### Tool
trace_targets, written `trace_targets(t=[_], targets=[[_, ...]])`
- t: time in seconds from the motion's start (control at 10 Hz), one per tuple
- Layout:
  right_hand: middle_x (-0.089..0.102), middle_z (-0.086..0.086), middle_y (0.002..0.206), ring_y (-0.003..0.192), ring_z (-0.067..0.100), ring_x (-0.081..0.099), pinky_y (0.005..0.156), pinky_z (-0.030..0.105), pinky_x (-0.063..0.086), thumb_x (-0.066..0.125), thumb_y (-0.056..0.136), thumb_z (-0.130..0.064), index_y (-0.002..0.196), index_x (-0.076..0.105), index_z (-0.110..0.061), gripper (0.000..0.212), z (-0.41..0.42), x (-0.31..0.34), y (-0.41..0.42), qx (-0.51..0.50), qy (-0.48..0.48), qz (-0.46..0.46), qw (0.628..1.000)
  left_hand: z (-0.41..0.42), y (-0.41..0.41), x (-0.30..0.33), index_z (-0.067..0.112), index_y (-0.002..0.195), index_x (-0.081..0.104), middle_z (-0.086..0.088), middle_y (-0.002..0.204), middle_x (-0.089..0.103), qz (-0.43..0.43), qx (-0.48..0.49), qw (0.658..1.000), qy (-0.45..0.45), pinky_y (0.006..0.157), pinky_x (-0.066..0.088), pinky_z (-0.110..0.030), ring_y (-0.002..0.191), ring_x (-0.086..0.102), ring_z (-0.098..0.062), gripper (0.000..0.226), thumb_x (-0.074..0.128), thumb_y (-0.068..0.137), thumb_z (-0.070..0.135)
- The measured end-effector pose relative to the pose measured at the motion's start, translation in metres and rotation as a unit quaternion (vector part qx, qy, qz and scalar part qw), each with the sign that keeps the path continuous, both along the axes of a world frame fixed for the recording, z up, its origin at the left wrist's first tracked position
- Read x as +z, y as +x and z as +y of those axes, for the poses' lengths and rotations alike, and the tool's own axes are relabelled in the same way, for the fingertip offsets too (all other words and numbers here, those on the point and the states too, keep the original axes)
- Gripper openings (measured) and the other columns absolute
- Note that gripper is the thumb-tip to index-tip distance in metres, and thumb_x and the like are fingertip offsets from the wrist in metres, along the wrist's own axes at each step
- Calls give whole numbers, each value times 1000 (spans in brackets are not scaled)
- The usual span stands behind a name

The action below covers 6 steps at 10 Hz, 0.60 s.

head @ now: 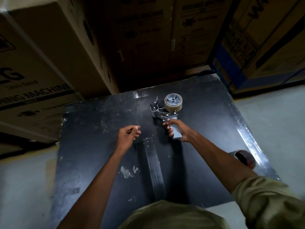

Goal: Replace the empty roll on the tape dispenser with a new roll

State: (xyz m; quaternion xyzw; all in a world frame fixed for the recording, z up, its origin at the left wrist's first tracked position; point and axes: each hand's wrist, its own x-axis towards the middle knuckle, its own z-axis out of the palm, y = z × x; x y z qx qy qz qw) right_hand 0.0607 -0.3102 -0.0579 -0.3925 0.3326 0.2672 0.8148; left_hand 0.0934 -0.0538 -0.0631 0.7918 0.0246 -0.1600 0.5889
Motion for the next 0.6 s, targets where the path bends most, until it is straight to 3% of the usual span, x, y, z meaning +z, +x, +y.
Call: trace_targets(t=[0.2,0.4,0.5,0.6], targets=[[58,0,66,46,7,52,40,19,45,61,92,-13,88,63,-11,5,4,-3,8,12,-62,-33,997,0,-4,2,13,95,71,8,65,71,-4,-3,1000,2,52,44,-12,55,61,2,16,56,98,8],[58,13,72,50,17,53,40,24,44,76,85,-10,86,68,-6,9,8,-4,0,-23,-208,-45,977,-2,-12,15,4,101,71,-4,76,70,-20,-20,1000,9,55,45,-8,58,64,4,16,55,97,5],[64,16,74,55,25,61,49,34,53,84,77,-20,78,69,-7,20,10,-1,-6,-9,-342,-45,939,1,-19,21,9,99,72,-7,78,71,-29,-29,999,18,55,45,-8,58,63,2,15,58,97,8],[73,15,97,95,32,72,82,41,58,82,76,-42,101,73,-7,44,17,15,-16,67,-556,-50,827,1,-24,22,14,100,75,-6,85,74,-43,-33,998,24,63,49,-13,72,68,-13,13,62,95,14]])
